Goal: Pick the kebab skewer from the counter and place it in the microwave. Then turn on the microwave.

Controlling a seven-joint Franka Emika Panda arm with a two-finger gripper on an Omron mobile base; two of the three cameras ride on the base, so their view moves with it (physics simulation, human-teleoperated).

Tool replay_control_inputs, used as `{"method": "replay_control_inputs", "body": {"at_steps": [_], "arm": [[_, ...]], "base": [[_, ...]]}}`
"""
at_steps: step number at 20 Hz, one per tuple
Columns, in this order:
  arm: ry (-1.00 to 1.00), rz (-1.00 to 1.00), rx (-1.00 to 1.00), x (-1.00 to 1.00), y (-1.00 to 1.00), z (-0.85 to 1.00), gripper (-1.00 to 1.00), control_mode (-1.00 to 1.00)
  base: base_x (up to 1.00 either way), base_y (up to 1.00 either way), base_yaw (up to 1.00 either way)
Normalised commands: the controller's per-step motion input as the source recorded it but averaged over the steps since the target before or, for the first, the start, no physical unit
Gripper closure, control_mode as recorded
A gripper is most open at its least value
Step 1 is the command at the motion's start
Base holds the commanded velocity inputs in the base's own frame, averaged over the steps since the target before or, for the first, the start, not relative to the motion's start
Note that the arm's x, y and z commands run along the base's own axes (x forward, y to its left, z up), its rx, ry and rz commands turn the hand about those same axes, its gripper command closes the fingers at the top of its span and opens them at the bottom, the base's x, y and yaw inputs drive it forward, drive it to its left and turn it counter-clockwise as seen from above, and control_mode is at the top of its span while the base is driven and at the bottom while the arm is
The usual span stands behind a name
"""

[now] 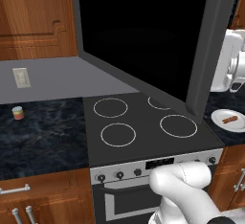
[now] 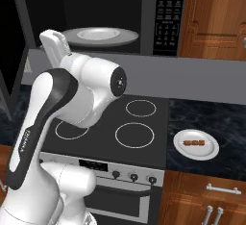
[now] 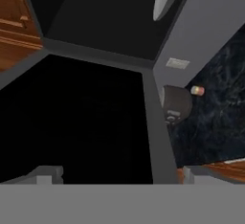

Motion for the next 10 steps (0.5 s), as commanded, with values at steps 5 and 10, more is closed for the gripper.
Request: {"method": "replay_control_inputs", "body": {"at_steps": [5, 10], "arm": [[0.03, 0.17, 0.00, 0.12, 0.33, 0.00, -1.00, -1.00], [0.09, 0.20, 0.02, 0.04, 0.30, 0.00, -1.00, -1.00]], "base": [[0.00, 0.00, 0.00], [0.00, 0.00, 0.00]]}}
